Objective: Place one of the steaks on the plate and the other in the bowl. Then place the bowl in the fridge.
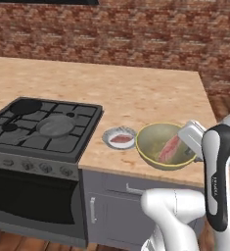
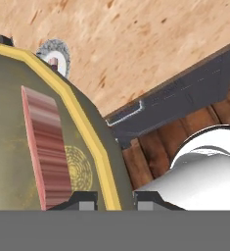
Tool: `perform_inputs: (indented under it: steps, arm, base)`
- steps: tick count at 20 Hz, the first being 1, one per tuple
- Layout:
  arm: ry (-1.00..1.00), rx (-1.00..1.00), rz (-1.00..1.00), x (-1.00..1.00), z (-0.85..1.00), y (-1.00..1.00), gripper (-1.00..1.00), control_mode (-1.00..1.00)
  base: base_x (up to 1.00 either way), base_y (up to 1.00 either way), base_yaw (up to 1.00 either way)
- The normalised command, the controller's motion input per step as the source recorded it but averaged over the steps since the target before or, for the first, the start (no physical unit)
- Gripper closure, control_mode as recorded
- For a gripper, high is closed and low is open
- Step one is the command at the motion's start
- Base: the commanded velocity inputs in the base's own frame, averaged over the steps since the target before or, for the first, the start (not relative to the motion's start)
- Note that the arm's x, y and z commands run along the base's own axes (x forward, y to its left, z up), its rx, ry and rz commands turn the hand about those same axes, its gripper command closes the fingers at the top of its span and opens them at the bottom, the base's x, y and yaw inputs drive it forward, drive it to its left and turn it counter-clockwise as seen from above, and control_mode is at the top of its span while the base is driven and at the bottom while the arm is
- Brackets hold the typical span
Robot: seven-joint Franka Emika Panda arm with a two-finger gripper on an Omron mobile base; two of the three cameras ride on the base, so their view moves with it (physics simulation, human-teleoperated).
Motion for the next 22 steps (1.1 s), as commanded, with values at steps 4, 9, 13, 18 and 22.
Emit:
perform_inputs:
  steps: [4,9,13,18,22]
  arm:
    - [0.0,0.0,0.0,0.0,0.0,0.0,1.0,1.0]
    - [0.0,0.0,0.0,0.0,0.0,0.0,1.0,1.0]
    - [0.0,0.0,0.0,0.0,0.0,0.0,1.0,1.0]
    - [0.0,0.0,0.0,0.0,0.0,0.0,1.0,1.0]
    - [0.0,0.0,0.0,0.0,0.0,0.0,1.0,1.0]
  base:
    - [-0.37,0.18,0.24]
    - [-0.15,0.22,0.29]
    - [-0.03,0.34,0.32]
    - [0.0,0.51,0.3]
    - [0.0,0.55,0.32]
